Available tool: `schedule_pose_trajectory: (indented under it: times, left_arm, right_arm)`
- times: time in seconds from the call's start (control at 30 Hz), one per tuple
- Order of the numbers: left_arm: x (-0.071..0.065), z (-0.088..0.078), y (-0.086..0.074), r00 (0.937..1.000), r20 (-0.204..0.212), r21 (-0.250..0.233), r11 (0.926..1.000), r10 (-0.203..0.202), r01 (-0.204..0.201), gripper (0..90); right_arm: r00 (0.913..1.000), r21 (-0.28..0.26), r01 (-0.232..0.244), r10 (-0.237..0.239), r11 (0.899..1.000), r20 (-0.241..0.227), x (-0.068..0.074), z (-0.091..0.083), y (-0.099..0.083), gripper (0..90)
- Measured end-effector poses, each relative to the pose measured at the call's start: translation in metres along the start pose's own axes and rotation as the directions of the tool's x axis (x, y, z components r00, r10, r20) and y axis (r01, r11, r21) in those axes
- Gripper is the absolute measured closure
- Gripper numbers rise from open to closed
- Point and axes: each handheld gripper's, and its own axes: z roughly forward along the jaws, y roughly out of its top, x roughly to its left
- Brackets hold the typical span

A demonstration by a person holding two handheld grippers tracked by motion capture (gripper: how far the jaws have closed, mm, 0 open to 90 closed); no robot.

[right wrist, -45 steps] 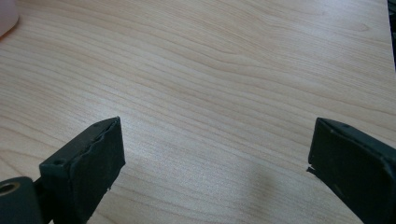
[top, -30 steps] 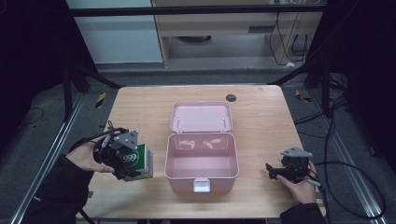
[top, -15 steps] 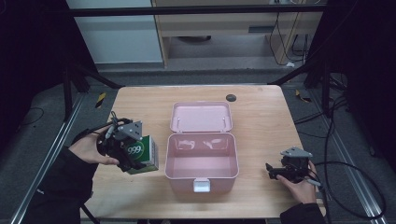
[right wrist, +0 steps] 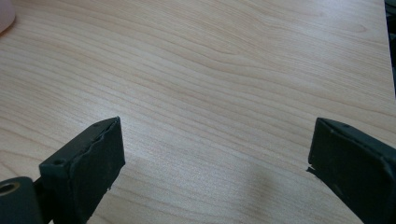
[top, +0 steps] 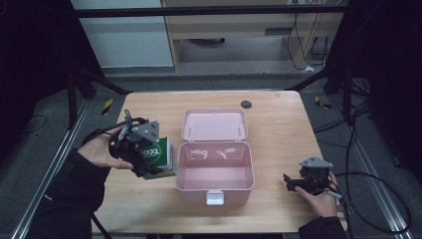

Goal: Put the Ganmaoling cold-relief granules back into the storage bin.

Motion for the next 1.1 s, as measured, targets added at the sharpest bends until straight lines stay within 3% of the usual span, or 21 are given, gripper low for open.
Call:
schedule_pose_trajectory:
  times: [0.47,1.1]
  left_arm:
    - [0.003,0.002,0.022,0.9997,0.015,-0.015,0.9997,0.021,-0.021,14.2]
    - [0.005,0.030,0.055,0.9958,0.058,-0.013,0.9975,0.071,-0.070,14.2]
  right_arm:
    - [1.0000,-0.001,0.004,-0.004,1.000,0.004,0.000,0.000,0.000,3.9]
    - [1.0000,-0.003,0.004,-0.004,1.000,0.004,-0.001,0.000,0.000,3.9]
